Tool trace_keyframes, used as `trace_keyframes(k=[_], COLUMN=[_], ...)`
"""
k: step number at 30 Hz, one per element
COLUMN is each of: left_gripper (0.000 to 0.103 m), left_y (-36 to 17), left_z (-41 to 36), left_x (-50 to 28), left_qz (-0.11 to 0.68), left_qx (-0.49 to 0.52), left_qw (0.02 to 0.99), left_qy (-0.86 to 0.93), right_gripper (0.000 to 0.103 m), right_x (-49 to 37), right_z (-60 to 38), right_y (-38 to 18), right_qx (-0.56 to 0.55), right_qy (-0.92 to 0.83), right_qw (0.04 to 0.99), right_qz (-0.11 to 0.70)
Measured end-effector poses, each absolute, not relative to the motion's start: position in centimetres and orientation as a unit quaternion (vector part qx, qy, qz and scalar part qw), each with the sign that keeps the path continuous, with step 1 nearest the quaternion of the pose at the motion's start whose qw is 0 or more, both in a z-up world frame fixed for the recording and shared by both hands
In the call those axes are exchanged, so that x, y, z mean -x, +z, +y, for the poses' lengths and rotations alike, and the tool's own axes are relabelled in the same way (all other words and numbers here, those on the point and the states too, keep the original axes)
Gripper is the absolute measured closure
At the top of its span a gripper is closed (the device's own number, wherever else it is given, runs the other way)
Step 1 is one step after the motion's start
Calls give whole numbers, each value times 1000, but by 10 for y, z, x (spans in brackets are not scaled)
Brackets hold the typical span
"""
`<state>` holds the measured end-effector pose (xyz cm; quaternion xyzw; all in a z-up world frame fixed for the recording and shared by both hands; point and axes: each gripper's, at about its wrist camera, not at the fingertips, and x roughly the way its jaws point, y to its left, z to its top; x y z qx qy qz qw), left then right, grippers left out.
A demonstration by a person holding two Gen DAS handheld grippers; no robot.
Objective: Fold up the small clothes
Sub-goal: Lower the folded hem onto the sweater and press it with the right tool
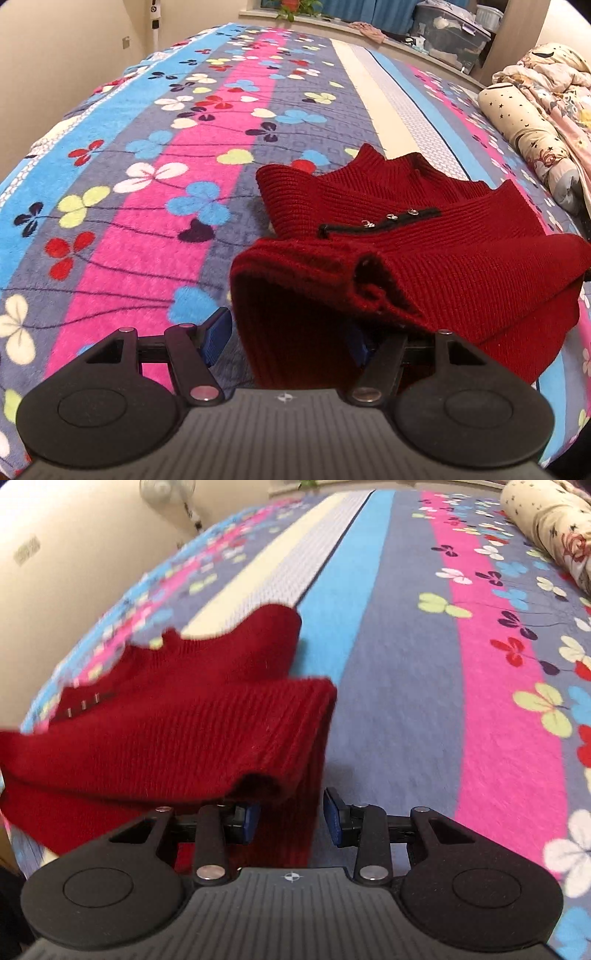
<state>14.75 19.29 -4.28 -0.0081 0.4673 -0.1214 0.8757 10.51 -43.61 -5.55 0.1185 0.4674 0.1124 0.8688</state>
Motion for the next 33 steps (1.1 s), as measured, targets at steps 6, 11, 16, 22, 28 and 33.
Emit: trace_keyframes(k=[6, 11, 16, 22, 28, 33], left_gripper=[32, 30, 29, 30, 30, 79], left_y=[-35, -38, -45, -53, -51, -51], left_z=[199, 231, 206, 202, 202, 200], left_x=[-164, -173, -179, -186, -192, -197], left_qz=[430, 435, 455, 454, 432, 431], left_qx=[46, 181, 115, 115, 106, 89], left_qw=[899, 882, 880, 880, 894, 895], left_qy=[-65, -19, -74, -76, -53, -66], right_gripper=[65, 63, 60, 54, 54, 67], right_x=[-124, -132, -130, -138, -140, -144], right_z=[-452, -468, -472, -460, -456, -453], right_y=[-51, -55, -56, -73, -73, -69], right_qx=[-203, -254, -246, -268, -269, -264], right_qy=[73, 39, 32, 84, 80, 80], right_qw=[895, 892, 895, 867, 871, 883], right_qz=[390, 371, 371, 413, 404, 379])
